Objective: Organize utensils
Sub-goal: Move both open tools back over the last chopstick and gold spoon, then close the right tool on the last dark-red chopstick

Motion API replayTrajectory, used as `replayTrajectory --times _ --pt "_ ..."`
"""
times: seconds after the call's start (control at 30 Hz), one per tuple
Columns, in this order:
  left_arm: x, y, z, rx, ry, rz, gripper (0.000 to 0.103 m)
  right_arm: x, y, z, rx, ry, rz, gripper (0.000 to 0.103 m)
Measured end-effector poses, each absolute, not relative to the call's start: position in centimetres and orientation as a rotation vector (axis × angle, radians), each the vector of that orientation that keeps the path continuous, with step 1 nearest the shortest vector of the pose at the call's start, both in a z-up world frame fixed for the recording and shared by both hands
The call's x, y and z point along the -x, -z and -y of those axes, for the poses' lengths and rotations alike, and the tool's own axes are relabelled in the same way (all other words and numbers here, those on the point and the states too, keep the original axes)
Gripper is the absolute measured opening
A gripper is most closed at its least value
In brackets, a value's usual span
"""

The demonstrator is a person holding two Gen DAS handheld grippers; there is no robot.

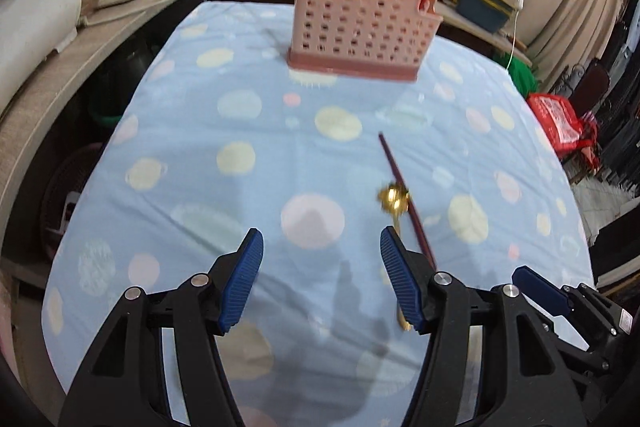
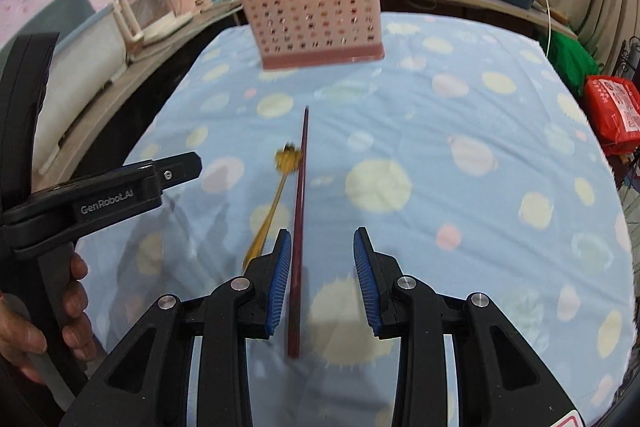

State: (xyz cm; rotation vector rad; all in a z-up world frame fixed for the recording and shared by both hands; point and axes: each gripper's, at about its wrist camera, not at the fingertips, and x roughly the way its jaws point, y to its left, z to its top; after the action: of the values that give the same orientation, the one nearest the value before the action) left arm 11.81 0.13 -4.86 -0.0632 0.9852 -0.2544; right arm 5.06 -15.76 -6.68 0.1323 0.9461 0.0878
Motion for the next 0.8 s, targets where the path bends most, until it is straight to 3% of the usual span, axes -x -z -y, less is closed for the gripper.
replayTrajectory --times 0.5,0.8 --pt "-8.6 9.0 -0.2 -0.027 0.225 -1.065 0.058 -3.1 9.3 14.1 -0.104 -0.113 -1.001 0.028" --pt "-8.1 9.0 0.0 -0.042 0.226 -1.063 0.058 -2.9 9.9 13.7 -0.094 -0.120 -1.021 0.014"
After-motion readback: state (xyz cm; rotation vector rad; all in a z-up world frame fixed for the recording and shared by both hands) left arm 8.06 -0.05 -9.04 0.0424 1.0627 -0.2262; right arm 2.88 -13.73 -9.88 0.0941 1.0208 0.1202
